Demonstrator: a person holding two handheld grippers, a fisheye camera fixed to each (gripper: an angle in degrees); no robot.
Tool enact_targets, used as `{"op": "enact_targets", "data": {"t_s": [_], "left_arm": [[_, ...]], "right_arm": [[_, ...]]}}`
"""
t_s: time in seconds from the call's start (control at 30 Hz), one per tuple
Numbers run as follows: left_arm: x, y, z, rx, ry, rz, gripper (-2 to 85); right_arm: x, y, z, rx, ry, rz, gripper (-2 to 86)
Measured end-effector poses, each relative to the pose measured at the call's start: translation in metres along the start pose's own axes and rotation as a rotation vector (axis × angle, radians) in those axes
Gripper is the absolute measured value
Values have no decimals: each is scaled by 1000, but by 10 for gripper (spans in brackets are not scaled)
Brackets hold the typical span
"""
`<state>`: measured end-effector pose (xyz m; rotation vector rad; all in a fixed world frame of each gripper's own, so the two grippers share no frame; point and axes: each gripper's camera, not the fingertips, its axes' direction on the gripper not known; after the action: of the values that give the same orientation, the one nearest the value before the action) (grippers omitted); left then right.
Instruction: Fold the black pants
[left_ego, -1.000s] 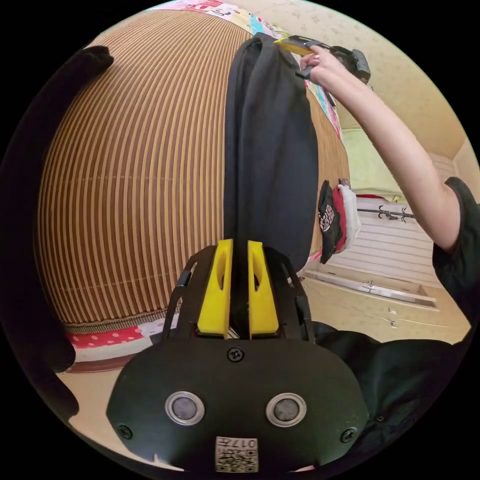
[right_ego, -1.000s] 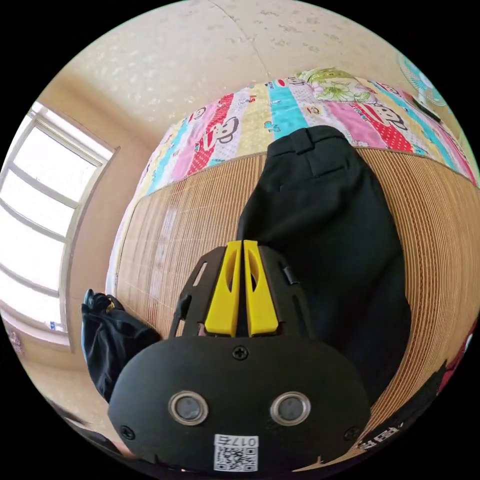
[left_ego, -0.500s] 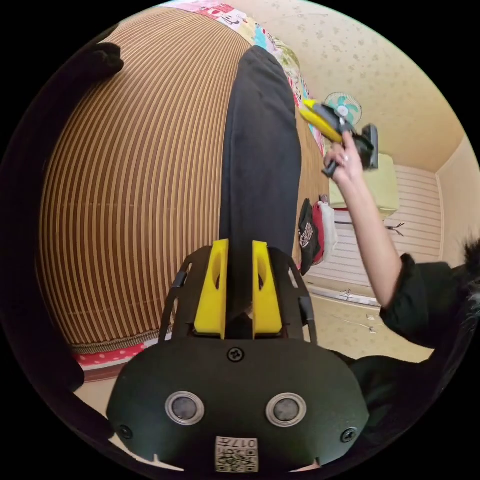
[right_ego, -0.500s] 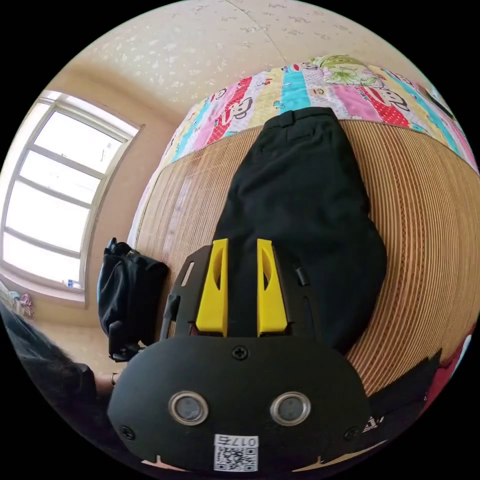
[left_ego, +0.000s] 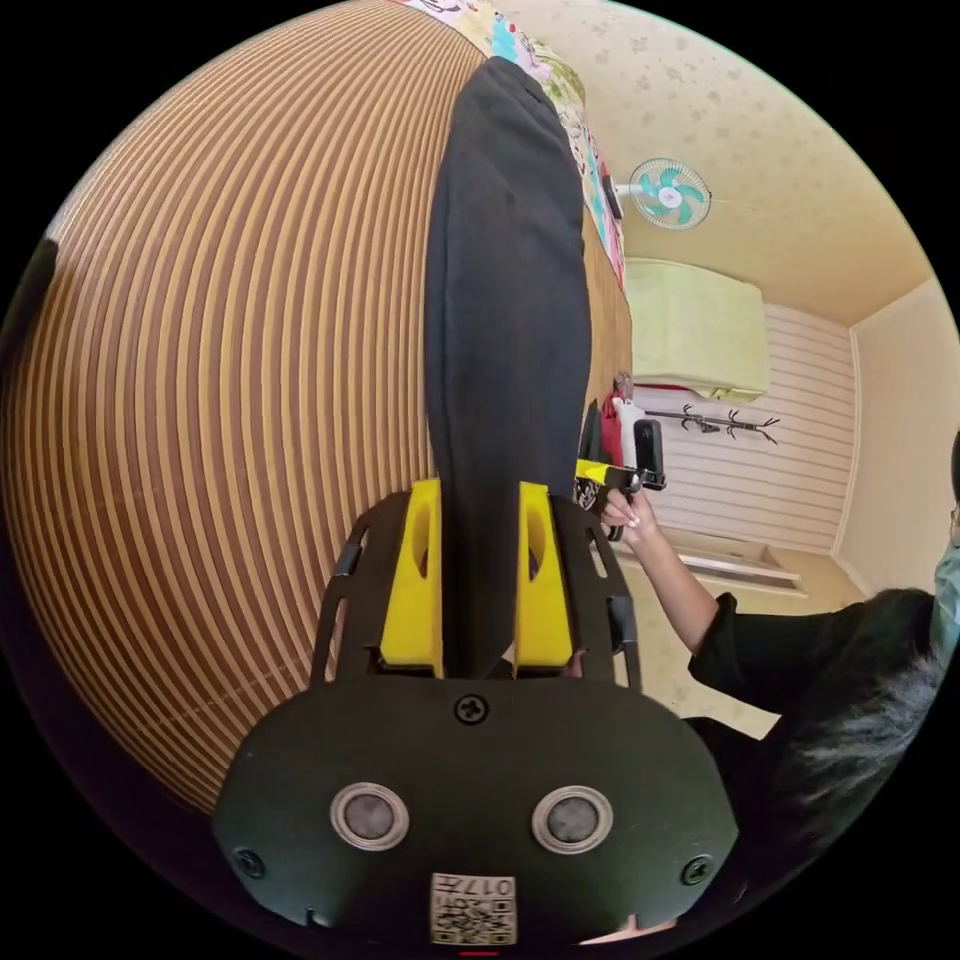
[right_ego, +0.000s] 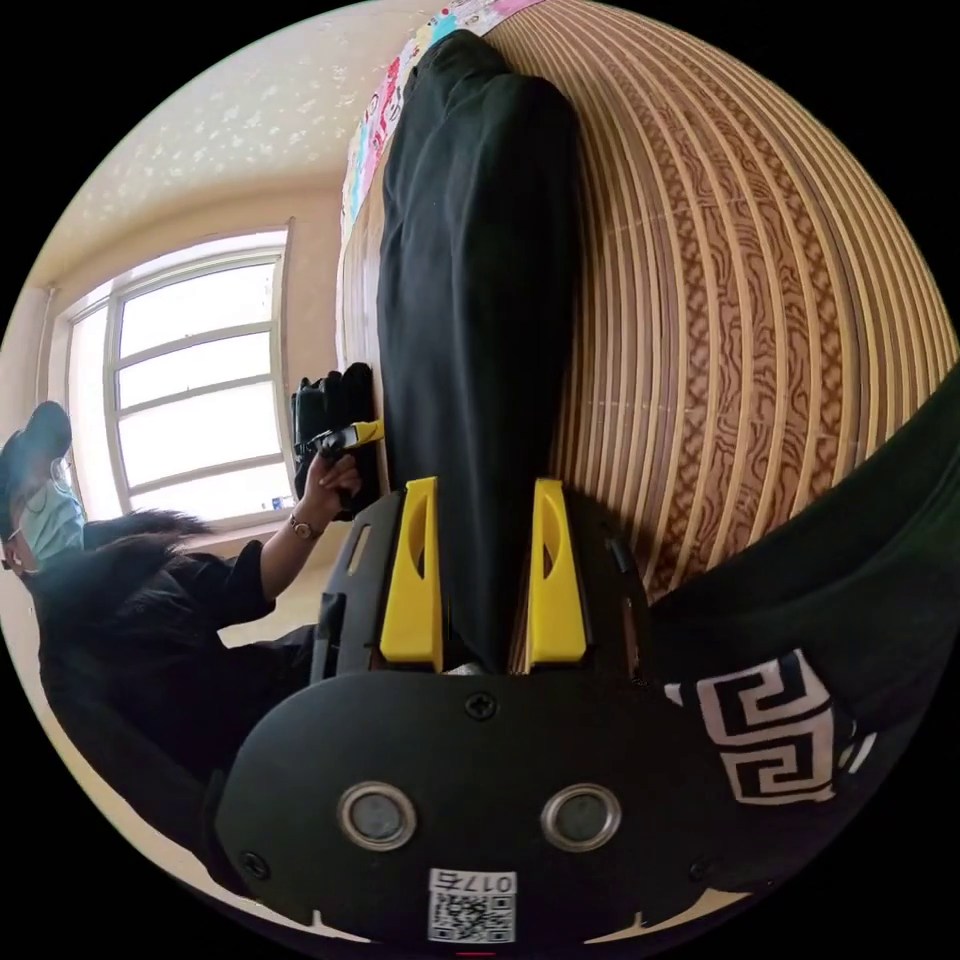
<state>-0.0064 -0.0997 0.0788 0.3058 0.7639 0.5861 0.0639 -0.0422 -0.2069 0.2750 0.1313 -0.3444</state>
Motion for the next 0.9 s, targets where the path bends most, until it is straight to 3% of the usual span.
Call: {"op": "enact_targets", "data": {"t_s": [0.07,0.17,0.4,0.5,0.73,0.9], "left_arm": [[-3,13,6,-38,34,-1,112],[-9,27,9,-29,55,-23,93],[-13,34,19,-74,100,-49,51],[4,46,4,-26,244,6,35],[170,112,-115,198,522,419,32],[335,147,-206,355,415,740,33]], "right_arm": [[8,10,-8,46,-58,14,134],[16,16,-3,-34,-158,6,134],[24,30,-1,3,-231,19,86],[14,38,-12,-32,-340,-18,44],[-152,103,-133,142,-582,-463,14],[-313,140,-223,208,-474,-888,7]]}}
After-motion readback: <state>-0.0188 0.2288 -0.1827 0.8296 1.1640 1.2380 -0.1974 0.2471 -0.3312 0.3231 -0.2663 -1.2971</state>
